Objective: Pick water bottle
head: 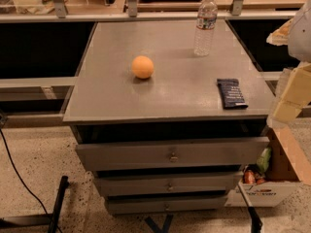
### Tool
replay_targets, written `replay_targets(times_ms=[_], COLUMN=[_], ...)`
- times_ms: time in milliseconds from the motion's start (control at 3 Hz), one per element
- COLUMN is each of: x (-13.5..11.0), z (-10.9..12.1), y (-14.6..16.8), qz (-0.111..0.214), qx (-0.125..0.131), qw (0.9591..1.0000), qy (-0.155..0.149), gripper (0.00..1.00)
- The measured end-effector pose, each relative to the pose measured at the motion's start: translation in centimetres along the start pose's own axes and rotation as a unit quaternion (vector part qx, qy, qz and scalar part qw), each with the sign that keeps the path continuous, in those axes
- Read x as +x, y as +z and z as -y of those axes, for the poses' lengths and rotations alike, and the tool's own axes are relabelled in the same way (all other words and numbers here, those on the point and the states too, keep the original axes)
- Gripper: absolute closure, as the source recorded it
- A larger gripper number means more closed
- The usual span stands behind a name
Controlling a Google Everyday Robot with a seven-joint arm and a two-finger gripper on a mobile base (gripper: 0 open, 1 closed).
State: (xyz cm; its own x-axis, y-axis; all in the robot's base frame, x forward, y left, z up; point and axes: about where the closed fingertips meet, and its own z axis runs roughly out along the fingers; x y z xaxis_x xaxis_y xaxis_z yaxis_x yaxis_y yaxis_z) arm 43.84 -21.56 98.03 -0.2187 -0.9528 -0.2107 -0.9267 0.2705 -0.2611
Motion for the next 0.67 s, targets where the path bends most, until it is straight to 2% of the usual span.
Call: replay_targets(times_ms=[333, 667], x=[0.0, 0.9], z=[0.0, 1.2], y=[0.0, 0.5], qz=[0.0, 0.02], qx=[0.0, 0.002], qw=[1.0, 0.9993], qy=[0.0, 0.031], gripper=[0.0, 0.0])
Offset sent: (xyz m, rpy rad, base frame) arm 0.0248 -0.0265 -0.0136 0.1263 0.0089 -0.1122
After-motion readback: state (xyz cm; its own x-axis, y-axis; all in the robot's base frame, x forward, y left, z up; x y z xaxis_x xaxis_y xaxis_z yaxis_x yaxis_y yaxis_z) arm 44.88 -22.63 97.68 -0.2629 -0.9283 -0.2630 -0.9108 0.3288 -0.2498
